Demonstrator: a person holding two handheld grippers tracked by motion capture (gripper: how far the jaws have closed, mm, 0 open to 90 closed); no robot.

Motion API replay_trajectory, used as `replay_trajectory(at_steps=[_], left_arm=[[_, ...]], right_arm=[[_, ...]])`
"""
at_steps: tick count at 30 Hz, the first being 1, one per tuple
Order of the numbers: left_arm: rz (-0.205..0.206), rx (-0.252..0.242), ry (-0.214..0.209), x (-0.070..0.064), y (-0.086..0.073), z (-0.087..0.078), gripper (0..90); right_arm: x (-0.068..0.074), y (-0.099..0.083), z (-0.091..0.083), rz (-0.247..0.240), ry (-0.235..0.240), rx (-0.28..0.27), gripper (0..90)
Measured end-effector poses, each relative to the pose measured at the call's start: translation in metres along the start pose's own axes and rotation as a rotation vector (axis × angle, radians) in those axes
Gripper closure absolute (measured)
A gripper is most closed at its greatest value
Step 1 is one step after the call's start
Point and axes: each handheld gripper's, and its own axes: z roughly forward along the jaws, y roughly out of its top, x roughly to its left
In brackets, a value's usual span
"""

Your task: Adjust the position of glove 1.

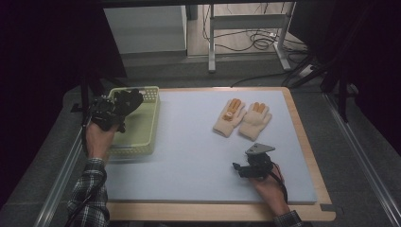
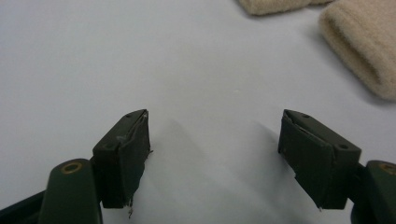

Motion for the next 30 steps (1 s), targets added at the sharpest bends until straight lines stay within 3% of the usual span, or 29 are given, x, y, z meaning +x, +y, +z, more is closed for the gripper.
replay_trajectory(at_steps=[8, 11, 15, 21, 24, 28, 30], left_arm=[[-0.030, 0.072, 0.025, 0.010, -0.002, 0.023, 62.5], [-0.017, 0.117, 0.053, 0.010, 0.001, 0.030, 61.9], [-0.019, 0.137, 0.050, 0.010, 0.006, 0.034, 60.6], [-0.019, 0.188, 0.093, 0.013, 0.010, 0.047, 57.0], [-0.018, 0.226, 0.100, 0.016, 0.008, 0.054, 47.2], [-0.014, 0.259, 0.061, 0.013, 0.009, 0.057, 20.9], [-0.008, 0.280, 0.060, 0.009, 0.011, 0.056, 12.7]], right_arm=[[0.000, 0.000, 0.000, 0.000, 0.000, 0.000, 24.6], [0.000, 0.000, 0.000, 0.001, 0.000, 0.000, 24.6], [0.000, 0.000, 0.000, 0.001, 0.000, 0.000, 24.6], [0.000, 0.000, 0.000, 0.001, 0.000, 0.000, 24.6], [0.000, 0.000, 0.000, 0.001, 0.001, 0.000, 24.6], [0.000, 0.000, 0.000, 0.001, 0.001, 0.000, 24.6], [0.000, 0.000, 0.000, 0.001, 0.001, 0.000, 24.6]])
